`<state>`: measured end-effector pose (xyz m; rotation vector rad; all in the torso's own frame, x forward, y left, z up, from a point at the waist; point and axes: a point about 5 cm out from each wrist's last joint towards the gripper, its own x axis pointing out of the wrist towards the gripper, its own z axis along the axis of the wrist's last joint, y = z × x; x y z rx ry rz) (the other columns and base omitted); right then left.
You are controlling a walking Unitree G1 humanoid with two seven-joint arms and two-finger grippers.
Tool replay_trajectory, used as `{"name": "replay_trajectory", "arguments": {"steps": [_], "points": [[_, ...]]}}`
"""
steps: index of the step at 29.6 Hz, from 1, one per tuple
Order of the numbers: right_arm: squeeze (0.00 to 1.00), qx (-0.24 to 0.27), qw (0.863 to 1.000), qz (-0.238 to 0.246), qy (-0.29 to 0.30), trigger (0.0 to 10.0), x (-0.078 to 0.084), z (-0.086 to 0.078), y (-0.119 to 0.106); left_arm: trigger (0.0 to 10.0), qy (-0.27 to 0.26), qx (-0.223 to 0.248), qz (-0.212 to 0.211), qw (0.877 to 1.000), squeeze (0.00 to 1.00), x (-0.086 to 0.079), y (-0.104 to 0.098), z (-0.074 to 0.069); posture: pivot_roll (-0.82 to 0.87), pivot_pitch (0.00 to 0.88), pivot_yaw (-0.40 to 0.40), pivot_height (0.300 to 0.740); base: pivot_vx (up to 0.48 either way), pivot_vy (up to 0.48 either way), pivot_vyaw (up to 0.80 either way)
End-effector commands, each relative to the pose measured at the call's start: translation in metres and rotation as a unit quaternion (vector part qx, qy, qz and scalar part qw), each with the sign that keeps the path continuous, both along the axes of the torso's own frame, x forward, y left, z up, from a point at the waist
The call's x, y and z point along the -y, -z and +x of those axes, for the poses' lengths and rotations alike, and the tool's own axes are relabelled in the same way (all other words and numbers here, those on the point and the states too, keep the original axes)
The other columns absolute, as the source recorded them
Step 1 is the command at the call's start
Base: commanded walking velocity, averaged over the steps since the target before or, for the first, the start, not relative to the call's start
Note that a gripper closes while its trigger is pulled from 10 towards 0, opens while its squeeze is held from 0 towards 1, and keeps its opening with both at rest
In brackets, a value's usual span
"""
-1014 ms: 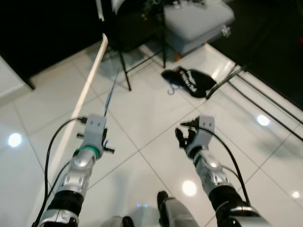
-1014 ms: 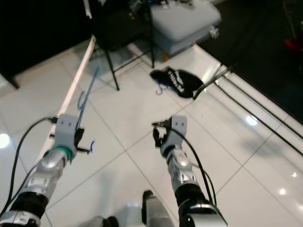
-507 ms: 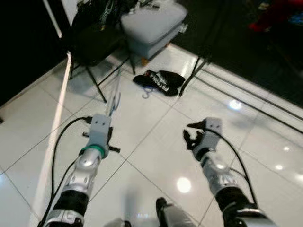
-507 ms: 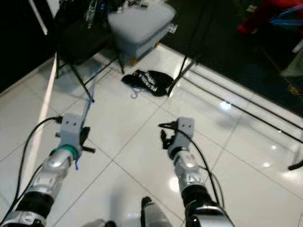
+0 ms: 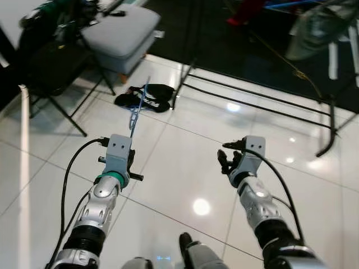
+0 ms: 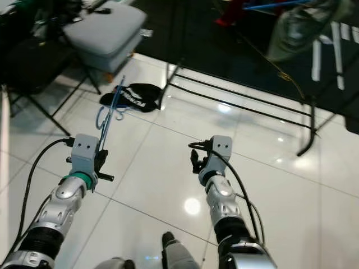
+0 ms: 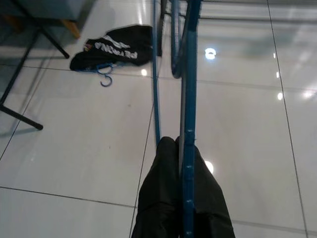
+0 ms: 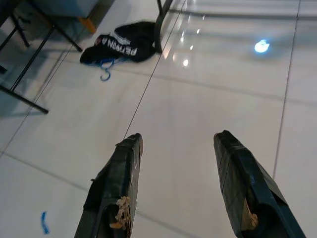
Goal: Hang hanger
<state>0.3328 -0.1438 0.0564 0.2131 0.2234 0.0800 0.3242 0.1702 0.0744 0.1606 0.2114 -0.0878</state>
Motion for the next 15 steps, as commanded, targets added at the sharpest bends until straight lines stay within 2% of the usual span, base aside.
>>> {"name": "replay_trajectory", "arguments": {"steps": [1, 15], "points": [[0.0, -0.018, 1.0, -0.002, 0.003, 10.0, 0.0032, -0.0051, 0.0083, 10.0, -0.002, -0.01, -0.003, 1.0, 0.0, -0.0022, 0.0048, -0.0026, 0.02, 0.169, 0.056, 0.74, 0.0, 0.0, -0.8], [0.0, -0.015, 1.0, -0.005, 0.004, 10.0, 0.0057, -0.0041, 0.0067, 10.0, -0.02, 0.006, -0.003, 1.0, 0.0, -0.0074, 0.0017, -0.002, 0.01, 0.172, 0.051, 0.74, 0.0, 0.0, -0.8]]}}
